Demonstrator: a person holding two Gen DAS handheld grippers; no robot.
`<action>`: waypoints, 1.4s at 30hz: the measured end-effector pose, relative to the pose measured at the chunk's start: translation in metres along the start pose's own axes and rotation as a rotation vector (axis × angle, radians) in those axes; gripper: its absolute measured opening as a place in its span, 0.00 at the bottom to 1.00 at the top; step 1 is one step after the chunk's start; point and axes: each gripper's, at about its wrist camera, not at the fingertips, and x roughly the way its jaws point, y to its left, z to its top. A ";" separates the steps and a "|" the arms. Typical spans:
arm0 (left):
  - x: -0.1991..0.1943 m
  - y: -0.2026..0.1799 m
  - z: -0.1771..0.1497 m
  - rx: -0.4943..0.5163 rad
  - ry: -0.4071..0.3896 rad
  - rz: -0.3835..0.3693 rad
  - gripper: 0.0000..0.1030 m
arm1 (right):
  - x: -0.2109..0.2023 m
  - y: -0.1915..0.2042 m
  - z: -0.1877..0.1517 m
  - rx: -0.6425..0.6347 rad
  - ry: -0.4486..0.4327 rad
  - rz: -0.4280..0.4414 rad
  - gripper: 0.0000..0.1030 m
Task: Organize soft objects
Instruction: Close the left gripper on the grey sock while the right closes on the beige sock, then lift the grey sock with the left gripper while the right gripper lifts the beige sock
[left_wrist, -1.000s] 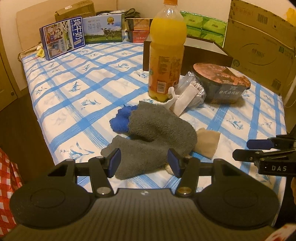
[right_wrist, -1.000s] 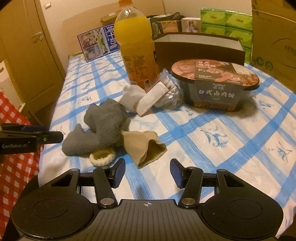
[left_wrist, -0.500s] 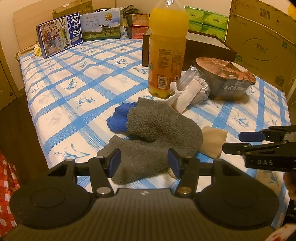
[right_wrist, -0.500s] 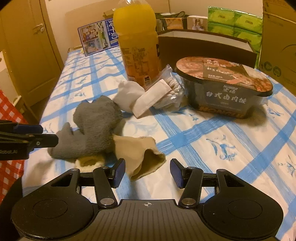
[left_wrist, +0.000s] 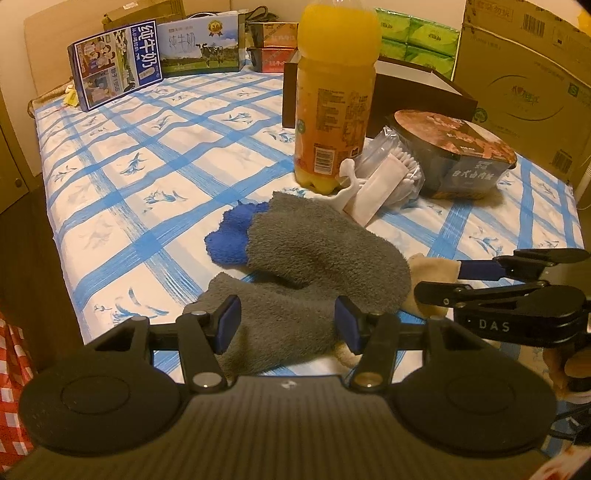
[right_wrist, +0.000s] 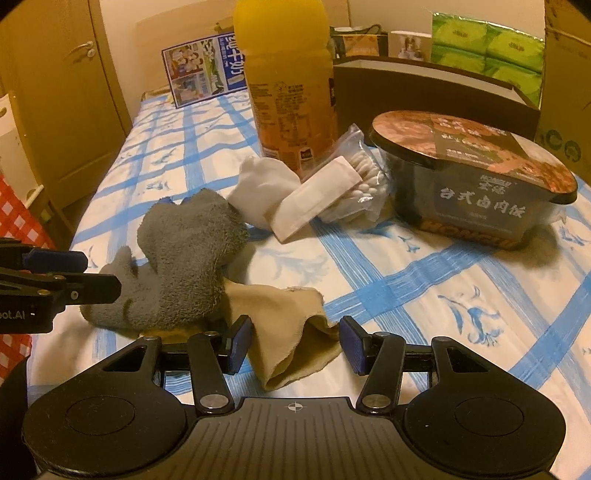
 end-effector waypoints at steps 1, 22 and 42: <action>0.000 -0.001 0.000 0.000 -0.002 -0.002 0.54 | 0.000 0.000 0.000 -0.003 -0.004 -0.001 0.51; 0.015 -0.050 -0.008 0.230 -0.019 -0.052 0.61 | -0.021 -0.010 0.001 0.053 -0.048 0.015 0.07; -0.019 0.044 0.037 0.073 -0.182 0.076 0.06 | -0.054 -0.042 0.003 0.170 -0.109 -0.042 0.07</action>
